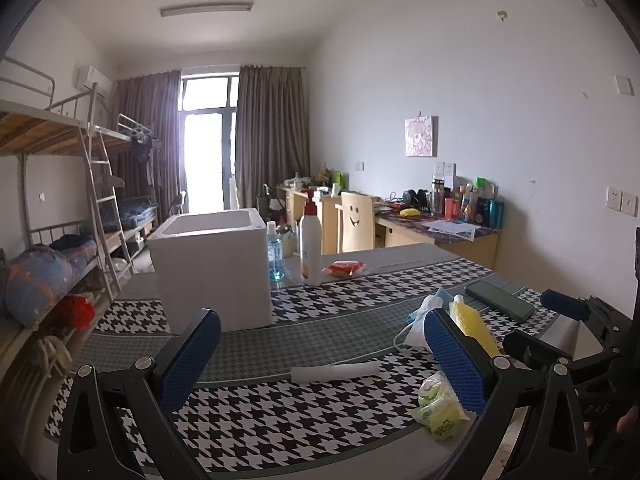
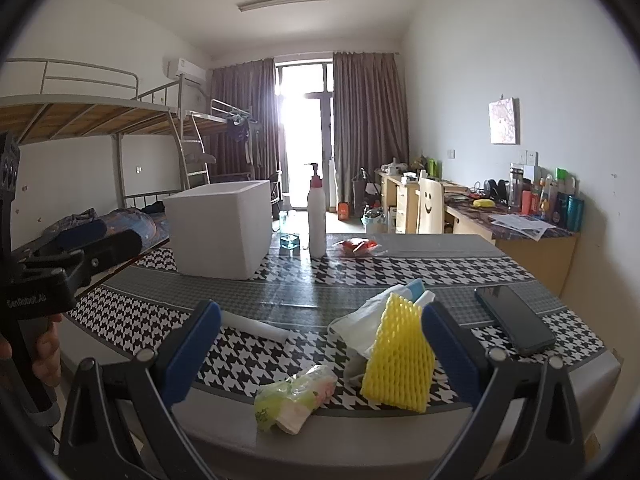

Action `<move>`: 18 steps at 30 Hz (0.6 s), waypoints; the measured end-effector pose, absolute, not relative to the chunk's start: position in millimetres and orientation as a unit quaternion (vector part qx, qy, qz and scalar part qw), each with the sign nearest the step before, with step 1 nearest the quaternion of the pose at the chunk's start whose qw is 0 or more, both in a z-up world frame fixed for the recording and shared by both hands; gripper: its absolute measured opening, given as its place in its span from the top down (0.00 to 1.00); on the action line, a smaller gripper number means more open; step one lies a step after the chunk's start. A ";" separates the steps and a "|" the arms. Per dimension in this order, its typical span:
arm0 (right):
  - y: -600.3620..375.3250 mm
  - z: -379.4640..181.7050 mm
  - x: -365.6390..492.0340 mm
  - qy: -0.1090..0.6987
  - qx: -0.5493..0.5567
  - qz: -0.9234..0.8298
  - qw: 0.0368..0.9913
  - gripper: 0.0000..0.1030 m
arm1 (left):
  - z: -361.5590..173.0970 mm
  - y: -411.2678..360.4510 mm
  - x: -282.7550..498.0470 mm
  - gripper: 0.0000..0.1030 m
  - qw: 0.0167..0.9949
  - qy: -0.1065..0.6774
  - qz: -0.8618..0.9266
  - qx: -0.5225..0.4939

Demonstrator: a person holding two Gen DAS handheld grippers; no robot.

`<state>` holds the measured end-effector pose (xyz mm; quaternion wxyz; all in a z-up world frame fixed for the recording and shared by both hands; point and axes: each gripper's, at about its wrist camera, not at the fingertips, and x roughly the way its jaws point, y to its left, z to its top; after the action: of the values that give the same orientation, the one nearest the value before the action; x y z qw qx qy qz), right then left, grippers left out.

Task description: Organize soft objects

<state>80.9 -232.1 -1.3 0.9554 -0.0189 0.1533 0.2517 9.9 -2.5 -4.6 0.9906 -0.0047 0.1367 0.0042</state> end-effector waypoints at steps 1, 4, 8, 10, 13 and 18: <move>-231.8 -1.2 80.7 0.154 -0.019 0.251 0.955 0.01 | -5.0 -2.9 10.7 0.01 0.991 0.137 0.004 -0.004; -232.4 -2.0 80.9 0.154 -0.018 0.251 0.956 0.01 | -6.6 -3.4 13.1 0.01 0.990 0.141 0.002 -0.004; -232.9 -3.1 83.8 0.159 -0.017 0.249 0.955 0.01 | -9.5 -3.2 17.2 0.01 0.989 0.148 0.000 -0.005; -233.0 -4.0 86.4 0.163 -0.017 0.247 0.955 0.01 | -11.0 -3.5 19.3 0.01 0.988 0.151 -0.002 -0.005; -233.6 -5.7 89.3 0.167 -0.017 0.247 0.954 0.01 | -14.2 -4.0 25.2 0.01 0.987 0.159 -0.005 -0.004; -233.2 -8.5 95.5 0.176 -0.017 0.246 0.953 0.01 | -20.6 -1.7 35.9 0.01 0.984 0.176 -0.008 -0.006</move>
<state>95.4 -233.2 -8.5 0.9532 -0.0166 0.1757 0.2456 35.9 -1.7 -20.6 0.9844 -0.0058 0.1755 -0.0080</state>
